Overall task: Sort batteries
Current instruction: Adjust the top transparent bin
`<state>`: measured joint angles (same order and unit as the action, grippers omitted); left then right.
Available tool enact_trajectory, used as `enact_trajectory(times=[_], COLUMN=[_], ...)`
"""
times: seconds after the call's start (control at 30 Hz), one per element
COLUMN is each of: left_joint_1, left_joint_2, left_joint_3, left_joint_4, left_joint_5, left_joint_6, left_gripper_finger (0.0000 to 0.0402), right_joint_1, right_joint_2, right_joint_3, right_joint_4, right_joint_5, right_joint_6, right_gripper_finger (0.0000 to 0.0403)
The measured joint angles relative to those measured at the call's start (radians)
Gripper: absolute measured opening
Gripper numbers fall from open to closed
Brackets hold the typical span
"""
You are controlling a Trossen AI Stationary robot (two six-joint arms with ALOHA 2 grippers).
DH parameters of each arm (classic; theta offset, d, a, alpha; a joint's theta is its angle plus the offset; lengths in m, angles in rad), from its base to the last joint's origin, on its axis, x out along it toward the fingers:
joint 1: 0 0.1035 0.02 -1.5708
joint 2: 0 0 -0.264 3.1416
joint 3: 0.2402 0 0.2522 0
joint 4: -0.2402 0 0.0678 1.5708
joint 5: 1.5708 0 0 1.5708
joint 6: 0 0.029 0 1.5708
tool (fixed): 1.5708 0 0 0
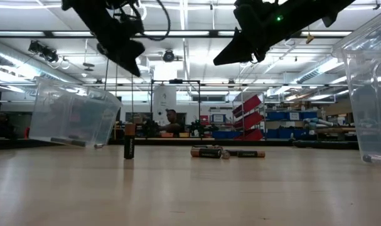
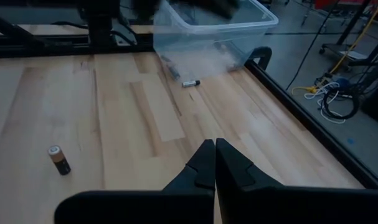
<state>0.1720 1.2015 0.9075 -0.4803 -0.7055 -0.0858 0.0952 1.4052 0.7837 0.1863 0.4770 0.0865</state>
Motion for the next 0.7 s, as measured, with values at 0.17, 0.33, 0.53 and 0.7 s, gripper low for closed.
enact_trajectory(times=[0.17, 0.33, 0.53, 0.7], left_joint_1=[0.177, 0.373, 0.445, 0.443], left_joint_2=[0.000, 0.000, 0.000, -0.005], left_joint_3=[0.044, -0.008, -0.042, -0.042], left_joint_4=[-0.259, -0.244, -0.195, -0.236], left_joint_5=[-0.063, 0.188, 0.390, 0.412], left_joint_6=[0.028, 0.137, 0.193, 0.214], left_gripper_finger=[0.0077, 0.0025, 0.0003, 0.0003], right_joint_1=[0.002, 0.002, 0.002, 0.002], right_joint_2=[0.000, 0.000, 0.000, 0.000], right_joint_3=[0.000, 0.000, 0.000, 0.000], right_joint_4=[-0.022, -0.025, -0.034, -0.034], right_joint_5=[0.000, 0.000, 0.000, 0.000], right_joint_6=[0.026, 0.026, 0.026, 0.026], right_gripper_finger=[0.0000, 0.0000, 0.0000, 0.0000])
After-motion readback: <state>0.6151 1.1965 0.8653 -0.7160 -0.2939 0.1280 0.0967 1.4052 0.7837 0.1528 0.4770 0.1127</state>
